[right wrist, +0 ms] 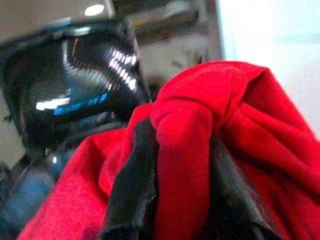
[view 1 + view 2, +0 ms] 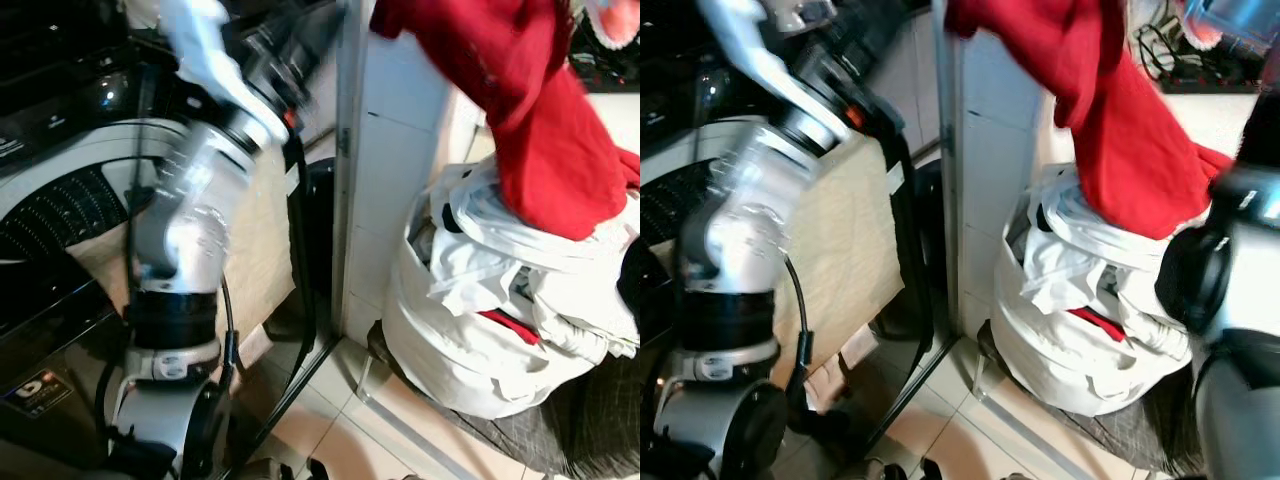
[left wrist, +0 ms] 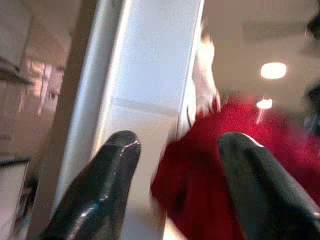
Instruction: Clothes washing
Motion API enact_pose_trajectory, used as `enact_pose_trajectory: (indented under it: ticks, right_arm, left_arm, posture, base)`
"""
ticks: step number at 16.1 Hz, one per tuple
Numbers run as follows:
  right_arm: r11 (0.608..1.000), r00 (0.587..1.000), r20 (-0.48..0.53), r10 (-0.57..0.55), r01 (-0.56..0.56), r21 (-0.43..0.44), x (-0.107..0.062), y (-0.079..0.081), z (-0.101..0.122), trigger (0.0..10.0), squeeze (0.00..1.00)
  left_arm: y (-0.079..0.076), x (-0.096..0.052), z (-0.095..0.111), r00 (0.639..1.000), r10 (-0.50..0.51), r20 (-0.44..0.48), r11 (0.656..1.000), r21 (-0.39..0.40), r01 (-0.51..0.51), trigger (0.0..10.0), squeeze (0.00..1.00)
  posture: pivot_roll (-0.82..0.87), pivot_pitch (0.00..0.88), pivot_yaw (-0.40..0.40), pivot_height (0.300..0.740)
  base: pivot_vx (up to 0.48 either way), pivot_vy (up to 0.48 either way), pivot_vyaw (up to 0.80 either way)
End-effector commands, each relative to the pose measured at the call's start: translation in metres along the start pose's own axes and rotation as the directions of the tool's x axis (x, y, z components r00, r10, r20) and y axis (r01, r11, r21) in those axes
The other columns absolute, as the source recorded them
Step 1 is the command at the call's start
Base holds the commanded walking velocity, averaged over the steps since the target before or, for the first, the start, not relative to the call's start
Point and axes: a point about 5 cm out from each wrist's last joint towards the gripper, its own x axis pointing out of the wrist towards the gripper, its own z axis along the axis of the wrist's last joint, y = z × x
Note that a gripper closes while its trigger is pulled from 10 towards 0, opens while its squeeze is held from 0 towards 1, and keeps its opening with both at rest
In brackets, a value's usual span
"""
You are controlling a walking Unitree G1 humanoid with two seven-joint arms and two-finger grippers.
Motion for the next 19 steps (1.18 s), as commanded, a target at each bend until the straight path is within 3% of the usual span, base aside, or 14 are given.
enact_pose_trajectory:
  ticks: [1,5,7,8,9,10,12,15,17,18,19]
  right_arm:
    - [0.999,0.999,-0.027,0.044,-0.045,-0.02,0.001,0.006,-0.01,0.0,0.0]
    - [0.996,0.996,-0.036,0.087,-0.087,-0.002,-0.014,0.003,-0.028,0.0,0.0]
    - [0.985,0.985,0.003,0.174,-0.174,0.012,-0.022,0.012,-0.032,0.0,0.0]
    - [0.977,0.977,0.018,0.213,-0.214,0.015,-0.025,0.017,-0.033,0.0,0.0]
    - [0.956,0.956,0.026,0.292,-0.292,-0.003,-0.033,0.029,-0.038,0.0,0.0]
    - [0.953,0.953,0.023,0.302,-0.302,-0.007,-0.035,0.031,-0.039,0.0,0.0]
    - [0.953,0.953,0.006,0.303,-0.303,-0.007,-0.04,0.032,-0.046,0.0,0.0]
    - [0.962,0.961,-0.037,0.273,-0.274,-0.007,-0.049,0.033,-0.071,0.0,0.0]
    - [0.959,0.959,-0.002,0.283,-0.283,0.017,-0.053,0.034,-0.073,0.0,0.0]
    - [0.958,0.958,-0.001,0.286,-0.285,0.023,-0.054,0.035,-0.076,0.0,0.0]
    - [0.956,0.956,0.001,0.292,-0.292,0.03,-0.054,0.036,-0.079,0.0,0.0]
  left_arm:
    - [-0.006,0.003,0.01,0.998,-0.044,0.045,0.999,-0.009,0.045,10.0,1.0]
    - [-0.007,-0.004,0.011,0.991,-0.1,0.083,0.985,-0.132,0.111,10.0,1.0]
    - [-0.02,-0.007,-0.004,0.971,-0.24,-0.003,0.953,-0.193,0.235,10.0,1.0]
    - [-0.023,-0.01,-0.013,0.958,-0.278,-0.065,0.945,-0.195,0.261,10.0,1.0]
    - [-0.024,-0.014,-0.032,0.939,-0.284,-0.192,0.954,-0.155,0.257,10.0,1.0]
    - [-0.024,-0.014,-0.035,0.938,-0.278,-0.205,0.957,-0.146,0.252,10.0,1.0]
    - [-0.03,-0.016,-0.034,0.928,-0.319,-0.192,0.939,-0.199,0.282,10.0,1.0]
    - [-0.048,-0.031,-0.033,0.875,-0.459,-0.155,0.848,-0.371,0.379,10.0,1.0]
    - [-0.063,-0.049,-0.049,0.791,-0.573,-0.216,0.778,-0.449,0.441,10.0,1.0]
    - [-0.07,-0.053,-0.053,0.771,-0.6,-0.212,0.748,-0.491,0.447,10.0,1.0]
    - [-0.074,-0.055,-0.056,0.767,-0.604,-0.214,0.739,-0.511,0.439,10.0,0.72]
  posture:
    - [-0.09,0.0,0.037,0.74]
    - [-0.1,0.0,0.045,0.74]
    - [-0.1,0.0,0.051,0.74]
    - [-0.11,0.0,0.054,0.74]
    - [-0.11,0.0,0.06,0.74]
    - [-0.11,0.0,0.06,0.74]
    - [-0.11,0.0,0.058,0.74]
    - [-0.11,0.0,0.065,0.74]
    - [-0.12,0.0,0.07,0.74]
    - [-0.11,0.0,0.069,0.74]
    - [-0.11,0.0,0.069,0.74]
  base:
    - [0.0,0.0,0.0]
    - [0.0,0.0,0.0]
    - [0.0,0.0,0.0]
    - [0.0,0.0,0.0]
    - [0.0,0.0,0.0]
    - [0.0,0.0,0.0]
    - [0.0,0.0,0.0]
    - [0.0,0.0,0.0]
    - [0.0,0.0,0.0]
    - [0.0,0.0,0.0]
    - [0.0,0.0,0.0]
